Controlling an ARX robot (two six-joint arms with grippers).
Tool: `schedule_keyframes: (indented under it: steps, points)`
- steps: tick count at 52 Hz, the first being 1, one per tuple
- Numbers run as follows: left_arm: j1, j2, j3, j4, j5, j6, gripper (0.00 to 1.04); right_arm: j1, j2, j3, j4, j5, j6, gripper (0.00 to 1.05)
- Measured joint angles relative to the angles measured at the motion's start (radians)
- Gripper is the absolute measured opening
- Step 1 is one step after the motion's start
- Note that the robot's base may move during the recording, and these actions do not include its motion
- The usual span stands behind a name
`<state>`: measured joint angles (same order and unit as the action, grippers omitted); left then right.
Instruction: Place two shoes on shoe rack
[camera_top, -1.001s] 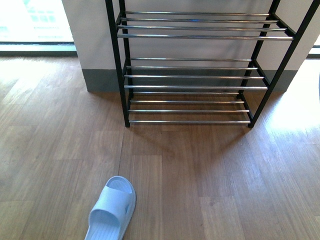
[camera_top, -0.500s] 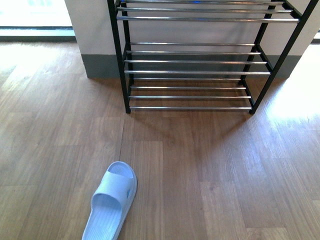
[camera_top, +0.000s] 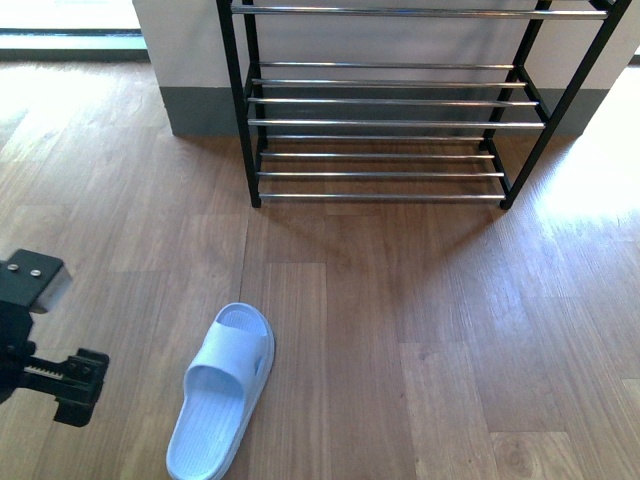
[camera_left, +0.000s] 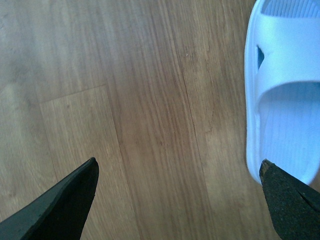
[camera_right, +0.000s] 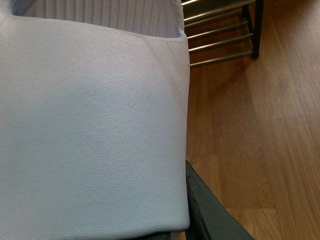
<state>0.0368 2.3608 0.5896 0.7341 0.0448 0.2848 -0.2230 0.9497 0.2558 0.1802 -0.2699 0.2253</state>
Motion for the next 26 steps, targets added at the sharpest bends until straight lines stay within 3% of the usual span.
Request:
schedule_keyframes:
  steps: [11, 26]
  points:
    - [-0.055, 0.227, 0.212, -0.031, -0.037, 0.212, 0.95, 0.0, 0.0, 0.0, 0.0, 0.0, 0.0, 0.01]
    - [-0.158, 0.376, 0.445, -0.169, 0.01, 0.262, 0.95, 0.0, 0.0, 0.0, 0.0, 0.0, 0.0, 0.01]
